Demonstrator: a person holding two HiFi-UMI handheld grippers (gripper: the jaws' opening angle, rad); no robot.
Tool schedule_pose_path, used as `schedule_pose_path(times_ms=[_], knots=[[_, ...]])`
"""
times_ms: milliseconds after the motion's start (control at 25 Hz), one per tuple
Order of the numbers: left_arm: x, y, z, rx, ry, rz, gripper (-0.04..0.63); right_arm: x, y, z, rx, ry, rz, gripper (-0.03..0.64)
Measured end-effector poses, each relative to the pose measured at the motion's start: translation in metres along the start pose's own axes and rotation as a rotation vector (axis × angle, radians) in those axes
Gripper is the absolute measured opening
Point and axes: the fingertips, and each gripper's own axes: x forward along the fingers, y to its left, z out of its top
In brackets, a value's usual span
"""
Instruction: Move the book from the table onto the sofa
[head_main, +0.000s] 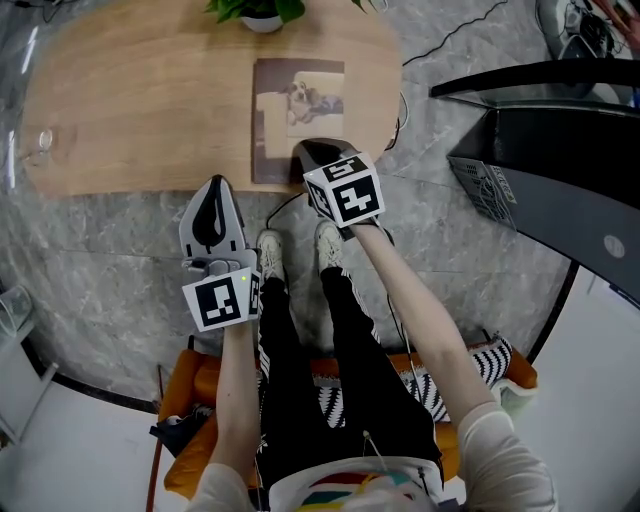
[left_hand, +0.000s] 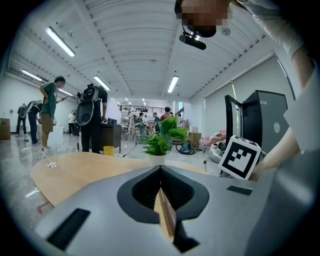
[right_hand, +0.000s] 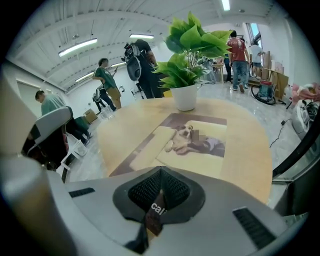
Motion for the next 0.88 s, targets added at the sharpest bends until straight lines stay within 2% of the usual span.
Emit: schedule_pose_path(times_ms=[680,760,880], knots=[[-0.016,-0.007,-0.01,-0.01,0.027,0.002,0.006,-0.021,0.038,-0.045,0.039,0.003,0.086,0.012],[-0.018,-0.007,-0.008,-0.007,0.028,0.002,0.006,-0.03,0.039,-0.038,0.087,-0.064,0.117,0.012],[-0.019,-0.004,-0.003,0.002,0.02,0.004,0.006,-0.061,0.03,-0.022,0.234,-0.232,0.154,0.012]])
